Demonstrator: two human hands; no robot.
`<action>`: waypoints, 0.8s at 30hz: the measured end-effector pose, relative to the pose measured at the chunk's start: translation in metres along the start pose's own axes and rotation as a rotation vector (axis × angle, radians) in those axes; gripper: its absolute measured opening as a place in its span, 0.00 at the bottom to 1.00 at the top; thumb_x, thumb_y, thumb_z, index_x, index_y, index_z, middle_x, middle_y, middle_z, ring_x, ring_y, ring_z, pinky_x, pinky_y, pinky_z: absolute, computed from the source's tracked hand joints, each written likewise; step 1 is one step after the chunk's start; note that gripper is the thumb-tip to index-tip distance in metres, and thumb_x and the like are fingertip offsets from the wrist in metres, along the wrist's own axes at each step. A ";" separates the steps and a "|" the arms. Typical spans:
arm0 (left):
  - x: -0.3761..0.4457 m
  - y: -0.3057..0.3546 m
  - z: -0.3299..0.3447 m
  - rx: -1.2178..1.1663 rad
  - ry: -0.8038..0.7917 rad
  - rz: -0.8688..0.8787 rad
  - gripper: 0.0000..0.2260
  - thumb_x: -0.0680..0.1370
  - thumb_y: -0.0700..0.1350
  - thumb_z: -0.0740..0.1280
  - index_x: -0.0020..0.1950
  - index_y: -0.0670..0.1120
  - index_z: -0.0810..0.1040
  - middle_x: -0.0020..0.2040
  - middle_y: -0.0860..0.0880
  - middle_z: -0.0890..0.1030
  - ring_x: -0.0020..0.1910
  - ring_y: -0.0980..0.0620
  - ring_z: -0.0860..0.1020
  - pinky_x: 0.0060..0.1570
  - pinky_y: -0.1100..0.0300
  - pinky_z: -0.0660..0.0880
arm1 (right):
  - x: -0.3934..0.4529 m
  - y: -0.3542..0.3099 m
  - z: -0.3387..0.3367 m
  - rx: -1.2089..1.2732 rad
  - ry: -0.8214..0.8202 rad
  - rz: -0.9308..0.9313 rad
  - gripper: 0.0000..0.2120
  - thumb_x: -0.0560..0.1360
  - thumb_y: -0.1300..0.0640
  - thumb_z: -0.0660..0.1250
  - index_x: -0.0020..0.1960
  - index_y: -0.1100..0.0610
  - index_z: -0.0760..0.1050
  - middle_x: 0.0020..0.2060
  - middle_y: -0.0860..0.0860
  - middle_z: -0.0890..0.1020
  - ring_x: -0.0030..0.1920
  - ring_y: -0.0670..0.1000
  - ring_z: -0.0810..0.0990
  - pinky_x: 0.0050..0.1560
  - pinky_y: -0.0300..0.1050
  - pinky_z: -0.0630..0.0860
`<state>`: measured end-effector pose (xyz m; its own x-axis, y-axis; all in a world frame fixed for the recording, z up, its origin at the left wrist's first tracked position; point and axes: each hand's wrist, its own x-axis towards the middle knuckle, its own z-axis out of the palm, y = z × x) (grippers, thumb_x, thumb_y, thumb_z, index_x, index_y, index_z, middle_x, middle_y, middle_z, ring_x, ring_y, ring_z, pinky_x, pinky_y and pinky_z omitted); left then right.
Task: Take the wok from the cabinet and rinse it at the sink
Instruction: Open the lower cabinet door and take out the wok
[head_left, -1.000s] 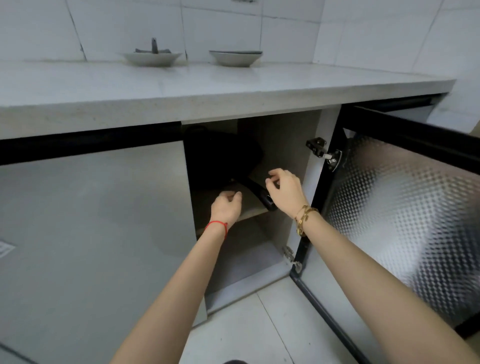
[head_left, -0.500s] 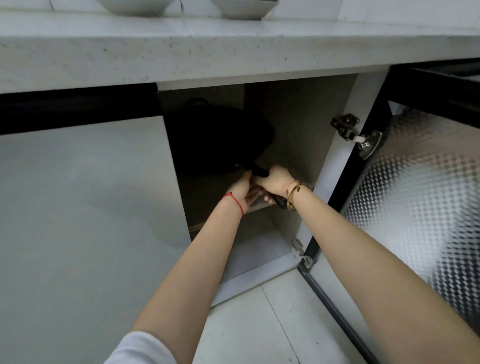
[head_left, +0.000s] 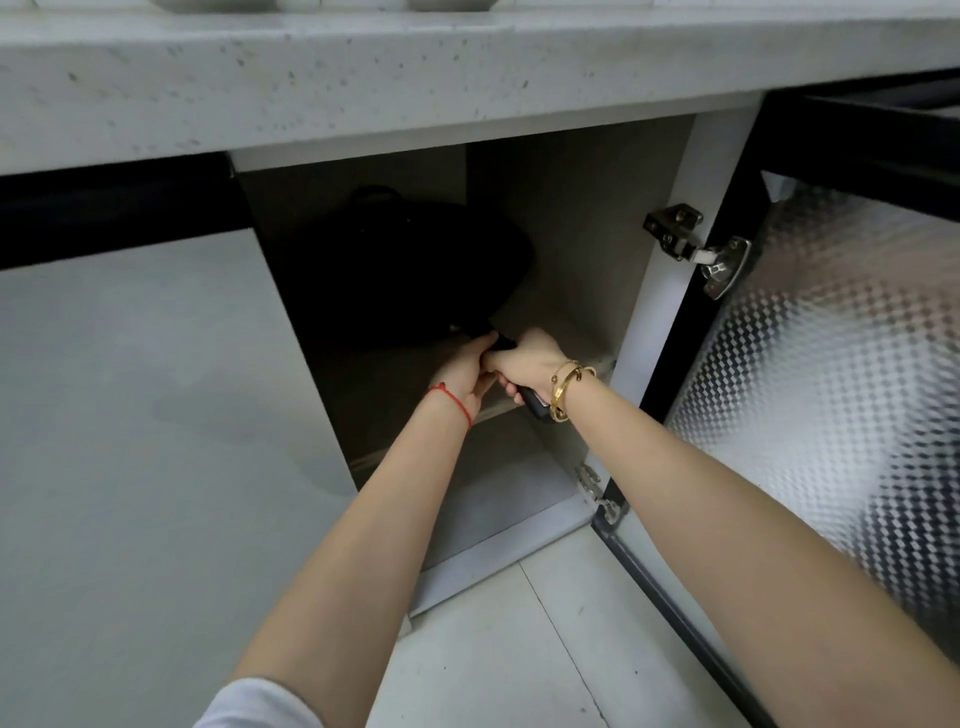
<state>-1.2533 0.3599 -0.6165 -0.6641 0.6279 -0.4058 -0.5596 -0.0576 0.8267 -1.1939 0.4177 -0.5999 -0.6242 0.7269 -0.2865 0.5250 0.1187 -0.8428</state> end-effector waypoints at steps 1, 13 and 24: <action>-0.003 -0.002 -0.001 0.008 -0.007 -0.008 0.06 0.80 0.41 0.65 0.54 0.39 0.75 0.41 0.45 0.77 0.39 0.52 0.77 0.44 0.61 0.76 | -0.005 0.002 0.000 0.007 0.019 -0.012 0.10 0.71 0.63 0.65 0.32 0.61 0.71 0.23 0.53 0.73 0.20 0.48 0.69 0.20 0.35 0.67; -0.085 -0.008 -0.007 0.099 -0.135 -0.022 0.09 0.78 0.36 0.66 0.55 0.31 0.79 0.45 0.41 0.82 0.38 0.52 0.81 0.36 0.65 0.80 | -0.099 0.020 -0.016 0.042 0.093 0.000 0.05 0.71 0.58 0.65 0.41 0.60 0.75 0.25 0.54 0.77 0.19 0.49 0.73 0.21 0.39 0.71; -0.185 -0.002 0.005 0.127 -0.164 -0.220 0.13 0.79 0.37 0.66 0.59 0.29 0.76 0.52 0.37 0.82 0.47 0.48 0.82 0.49 0.61 0.81 | -0.211 -0.001 -0.045 0.051 0.107 0.171 0.05 0.73 0.58 0.64 0.46 0.59 0.75 0.26 0.54 0.77 0.19 0.51 0.74 0.20 0.40 0.71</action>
<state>-1.1269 0.2474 -0.5414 -0.4392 0.7322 -0.5206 -0.6080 0.1843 0.7722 -1.0368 0.2944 -0.5178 -0.4620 0.8015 -0.3797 0.5866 -0.0449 -0.8086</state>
